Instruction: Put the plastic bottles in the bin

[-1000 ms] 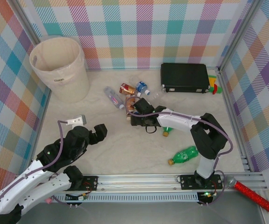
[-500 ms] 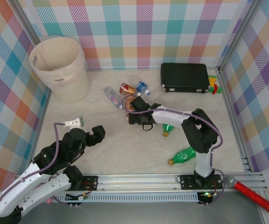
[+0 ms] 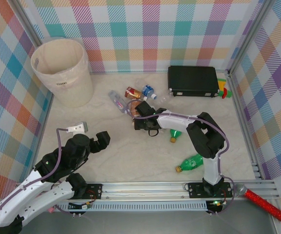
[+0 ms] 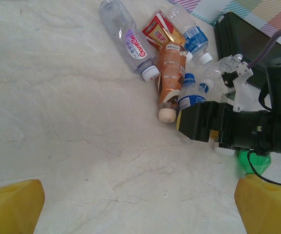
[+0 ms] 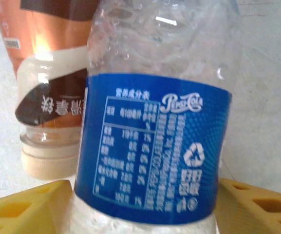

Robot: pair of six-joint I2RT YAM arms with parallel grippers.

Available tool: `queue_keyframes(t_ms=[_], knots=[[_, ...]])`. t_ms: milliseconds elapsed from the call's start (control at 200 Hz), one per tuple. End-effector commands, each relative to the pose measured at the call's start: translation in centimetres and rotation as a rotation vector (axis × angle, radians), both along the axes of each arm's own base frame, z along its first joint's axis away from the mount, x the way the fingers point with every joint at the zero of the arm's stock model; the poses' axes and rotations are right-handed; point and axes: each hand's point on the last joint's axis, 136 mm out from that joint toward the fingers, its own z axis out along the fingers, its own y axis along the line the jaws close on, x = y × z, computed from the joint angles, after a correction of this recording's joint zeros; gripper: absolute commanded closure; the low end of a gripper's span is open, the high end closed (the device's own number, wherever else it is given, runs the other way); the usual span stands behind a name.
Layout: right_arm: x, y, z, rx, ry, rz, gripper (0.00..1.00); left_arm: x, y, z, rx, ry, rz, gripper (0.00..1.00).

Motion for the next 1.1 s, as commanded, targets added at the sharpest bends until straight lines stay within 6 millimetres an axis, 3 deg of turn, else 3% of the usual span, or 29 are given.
queue_keyframes(t_ms=[0,170,450,620,750,890,1095], knots=[[0.7,0.0,0.2,-0.001,-0.017,0.005,0.33,-0.4,-0.2,-0.4,-0.008,0.017,-0.012,0.0],[-0.1,0.1,2.1,0.051,-0.061,0.024,0.39,-0.3,0.0,-0.3,-0.015,0.008,0.0,0.0],[-2.6,0.6,7.6,0.062,-0.235,0.131,0.38,0.4,-0.9,0.0,-0.067,-0.022,0.006,0.0],[-5.7,3.0,11.5,0.13,-0.386,0.295,0.38,0.8,-2.0,0.6,-0.131,-0.041,-0.011,0.0],[-8.2,4.7,13.9,0.192,-0.495,0.407,0.39,1.2,-3.5,2.0,-0.212,-0.08,-0.056,0.01],[-11.1,6.2,15.6,0.264,-0.577,0.512,0.4,1.9,-5.2,4.0,-0.271,-0.113,-0.116,0.0],[-13.8,7.0,17.0,0.343,-0.622,0.602,0.4,4.0,-7.0,4.8,-0.338,-0.058,-0.166,0.05]])
